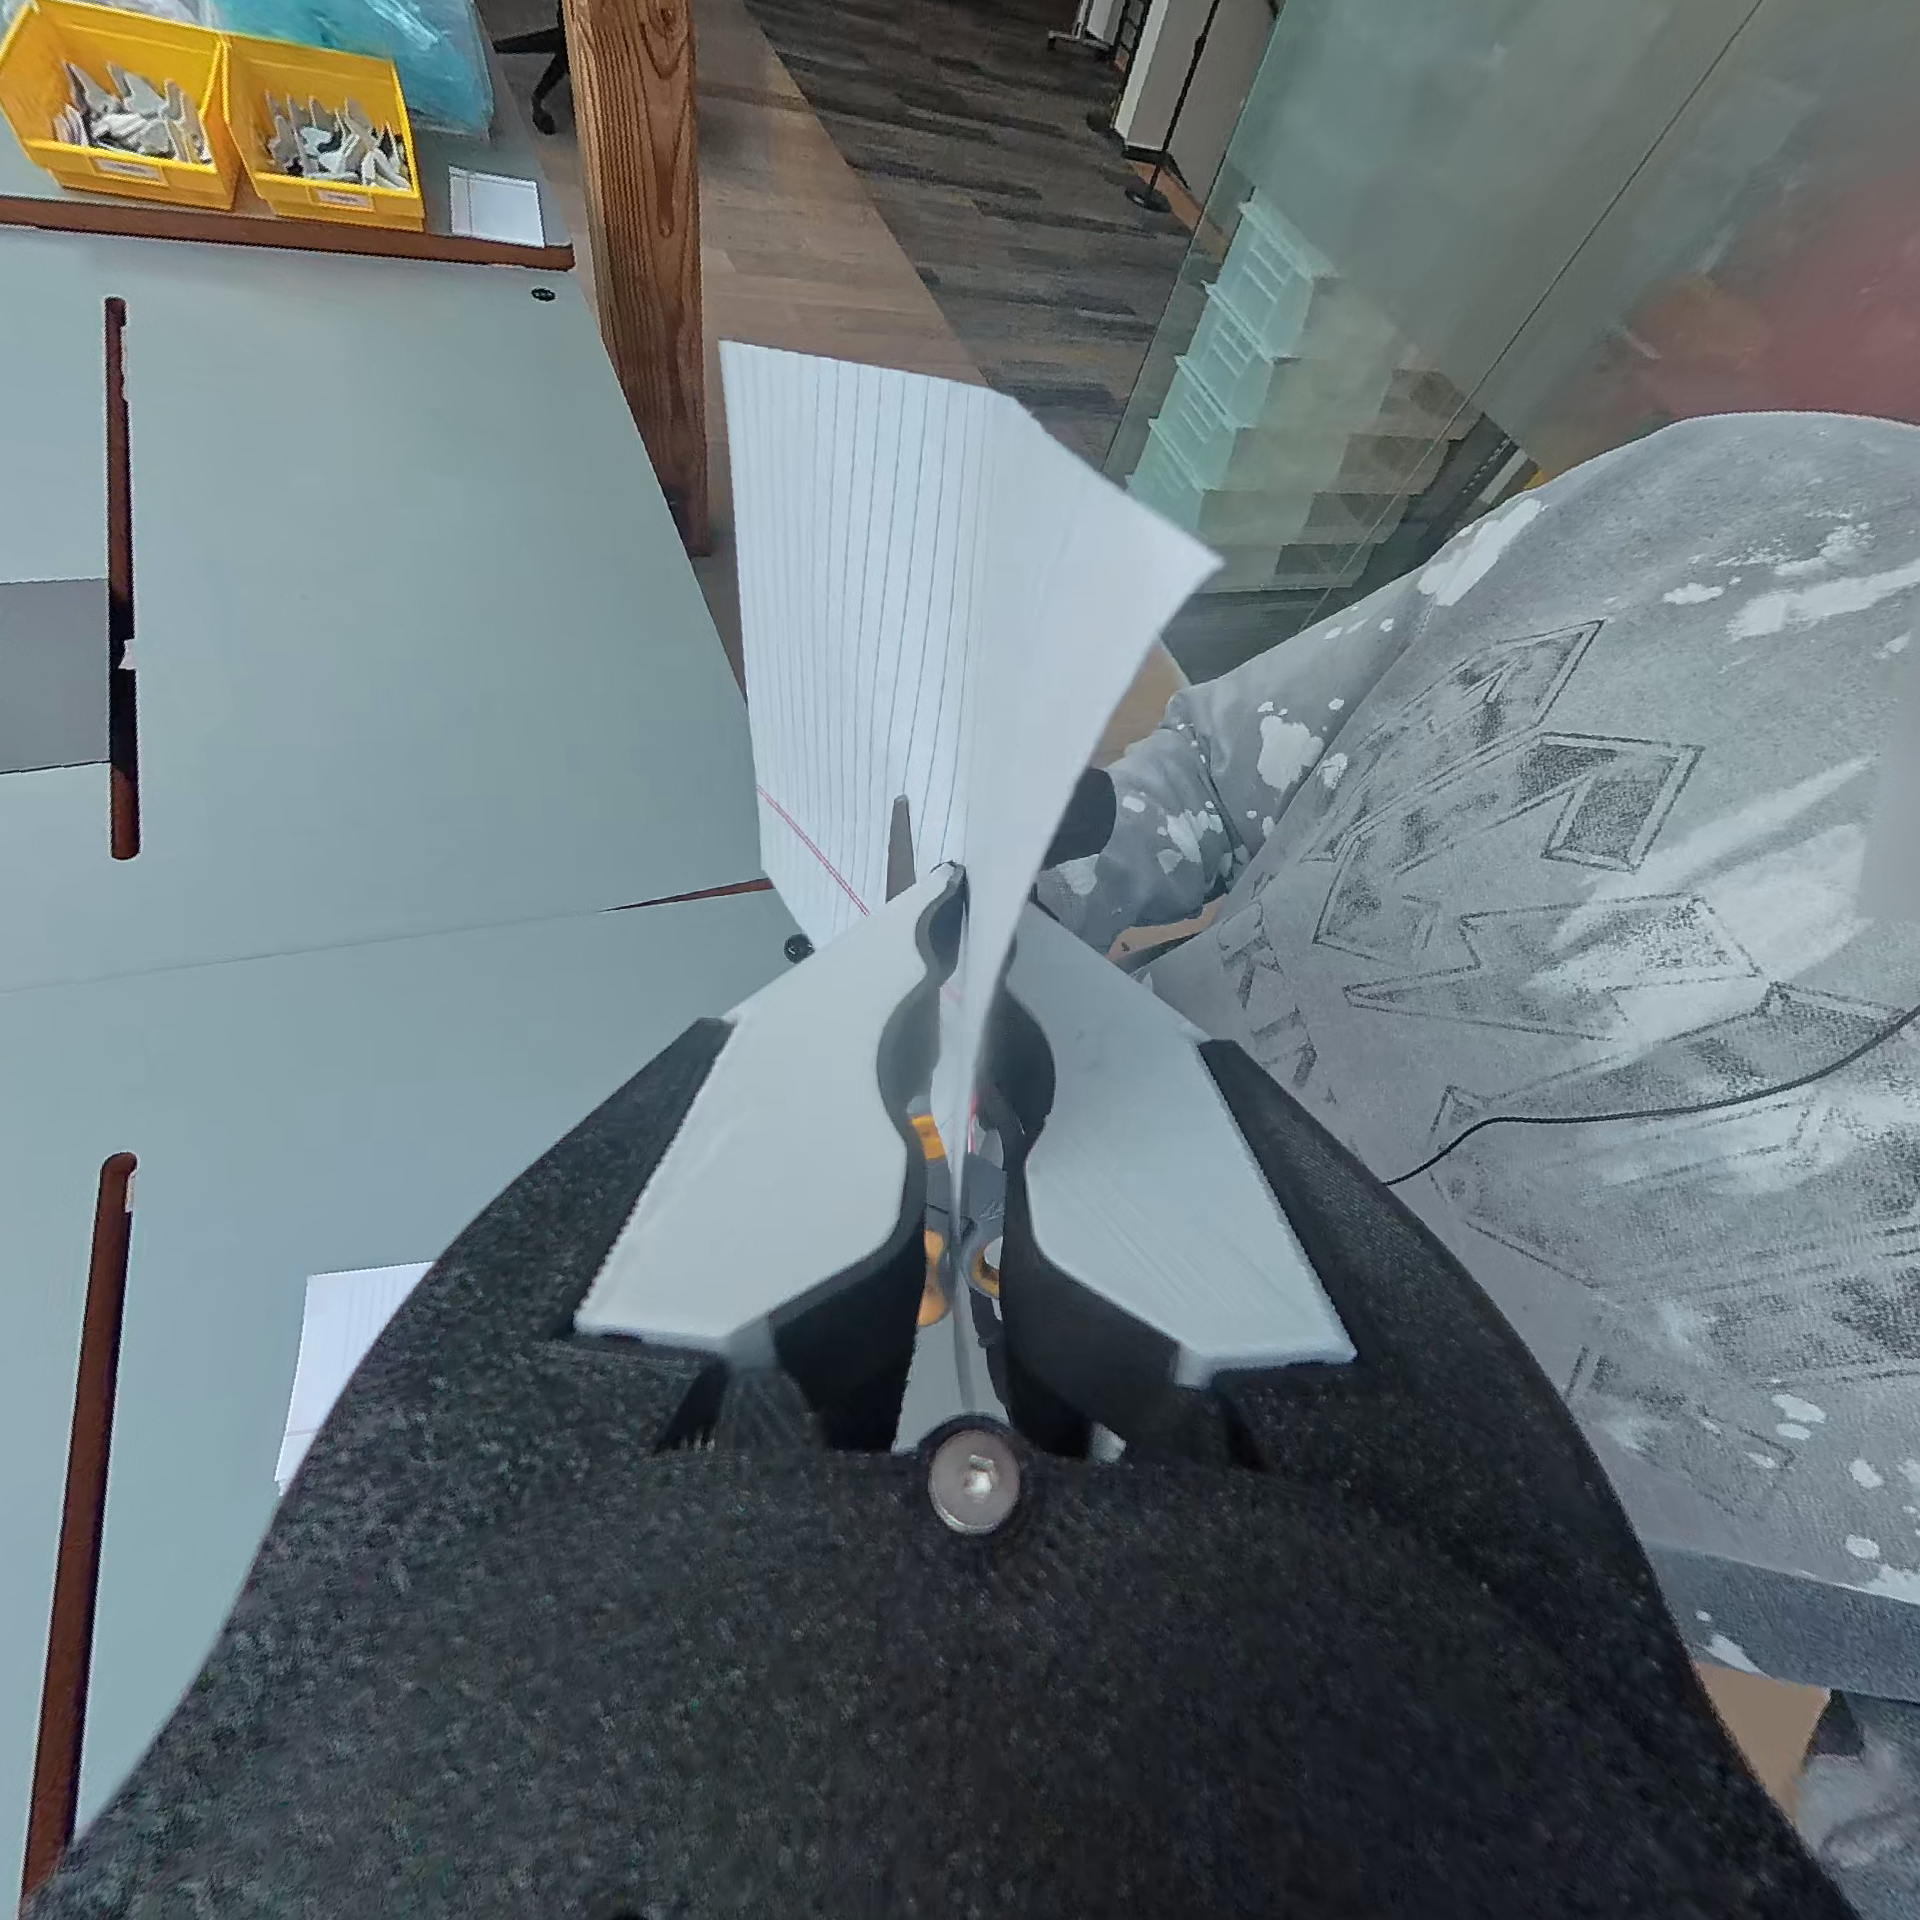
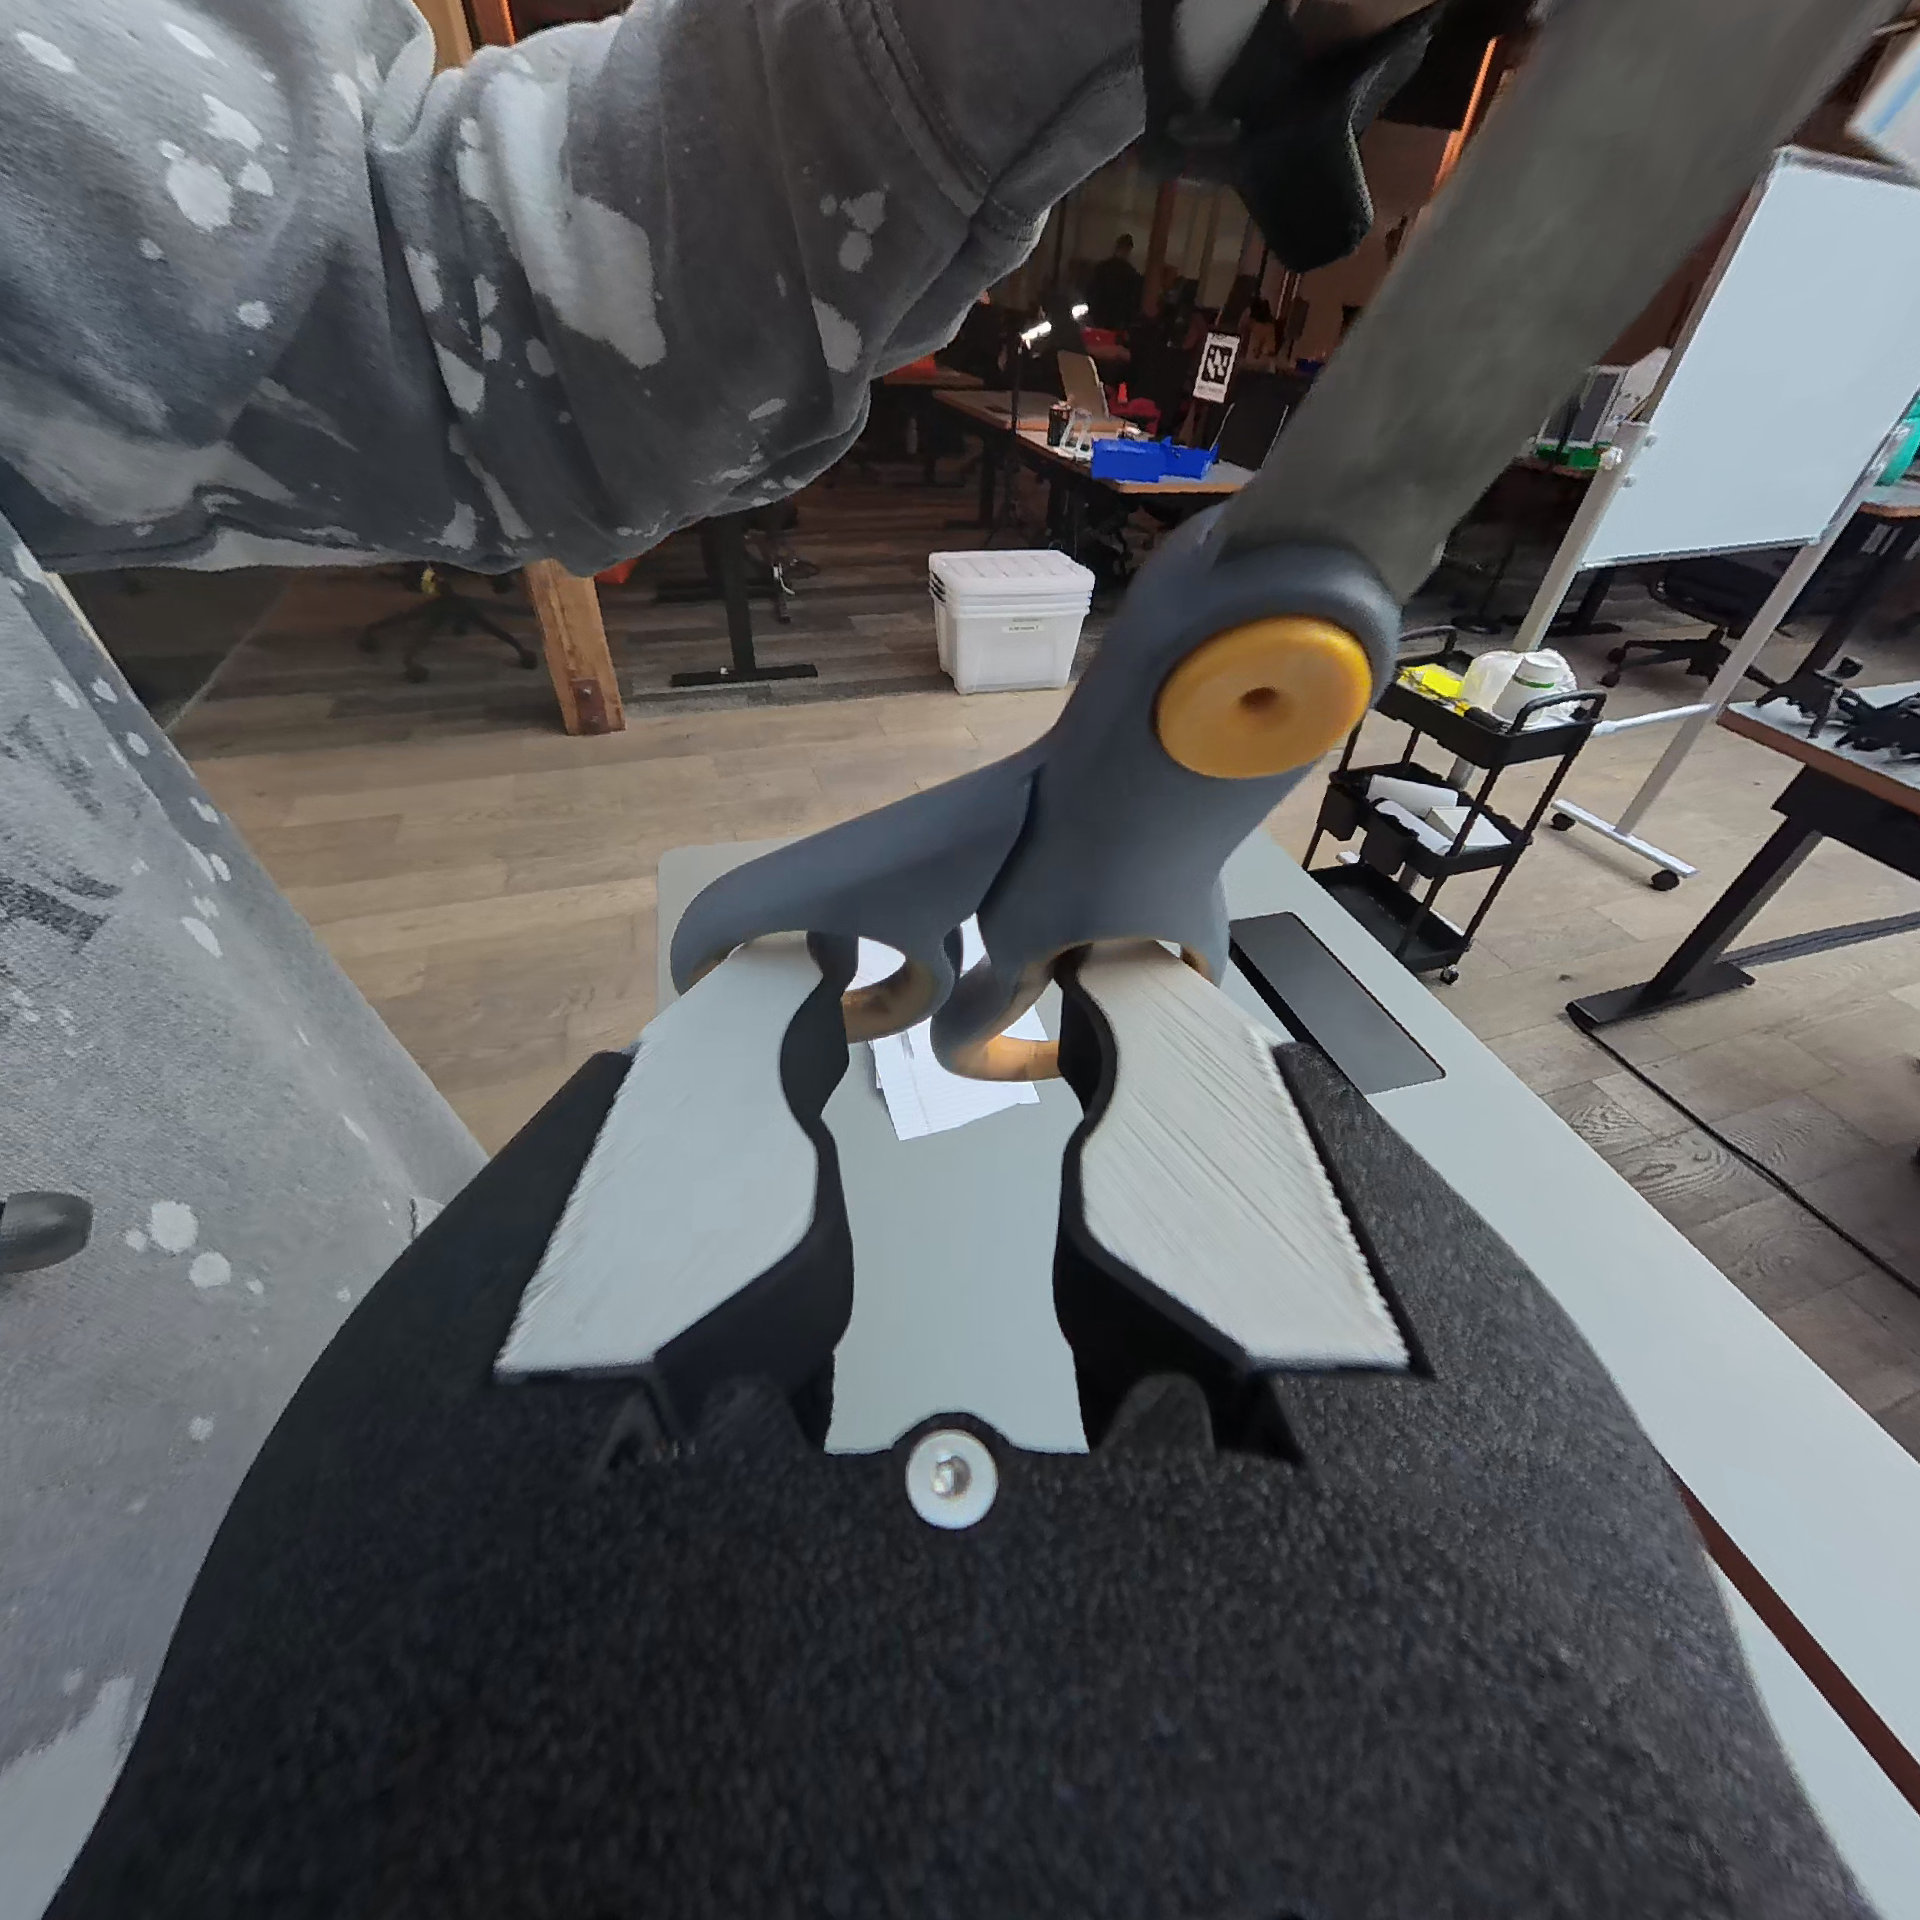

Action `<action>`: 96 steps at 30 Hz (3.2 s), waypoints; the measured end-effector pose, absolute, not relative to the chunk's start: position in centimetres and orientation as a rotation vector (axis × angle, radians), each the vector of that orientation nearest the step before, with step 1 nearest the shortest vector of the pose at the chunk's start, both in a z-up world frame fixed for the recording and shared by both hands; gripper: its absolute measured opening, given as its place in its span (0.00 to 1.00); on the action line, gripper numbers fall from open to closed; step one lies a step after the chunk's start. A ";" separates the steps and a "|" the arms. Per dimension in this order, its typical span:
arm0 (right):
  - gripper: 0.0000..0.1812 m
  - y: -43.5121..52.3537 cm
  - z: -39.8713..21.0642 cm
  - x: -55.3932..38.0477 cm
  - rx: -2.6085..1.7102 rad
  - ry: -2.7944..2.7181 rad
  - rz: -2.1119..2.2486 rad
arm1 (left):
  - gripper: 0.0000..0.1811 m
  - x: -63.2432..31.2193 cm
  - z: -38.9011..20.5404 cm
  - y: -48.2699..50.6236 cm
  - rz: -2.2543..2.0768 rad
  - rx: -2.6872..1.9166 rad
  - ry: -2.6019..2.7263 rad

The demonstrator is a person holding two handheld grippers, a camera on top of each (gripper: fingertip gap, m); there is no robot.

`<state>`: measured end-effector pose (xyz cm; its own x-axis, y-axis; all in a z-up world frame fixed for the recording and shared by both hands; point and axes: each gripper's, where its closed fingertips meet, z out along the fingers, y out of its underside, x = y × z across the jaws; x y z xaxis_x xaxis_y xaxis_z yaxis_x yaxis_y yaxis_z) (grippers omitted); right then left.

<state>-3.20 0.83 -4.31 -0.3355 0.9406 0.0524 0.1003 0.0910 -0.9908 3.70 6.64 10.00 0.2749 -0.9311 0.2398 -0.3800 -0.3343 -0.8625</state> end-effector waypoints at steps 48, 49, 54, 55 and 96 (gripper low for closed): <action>0.27 0.1 -7.0 -2.6 -1.137 -1.781 1.226 | 0.00 2.5 7.4 6.4 -0.974 -2.147 1.013; 0.27 0.1 -7.0 -2.7 -1.141 -1.781 1.235 | 0.00 2.4 7.1 6.5 -0.969 -2.163 1.012; 0.27 0.7 -6.8 -2.9 -1.149 -1.769 1.255 | 0.00 2.1 6.3 6.3 -0.967 -2.201 1.012; 0.27 0.9 -6.8 -3.0 -1.150 -1.767 1.251 | 0.00 2.0 6.3 6.3 -0.961 -2.203 1.011; 0.20 0.4 -7.4 -3.1 -1.097 -1.449 1.448 | 0.00 -1.7 4.9 5.8 -0.537 -2.576 1.167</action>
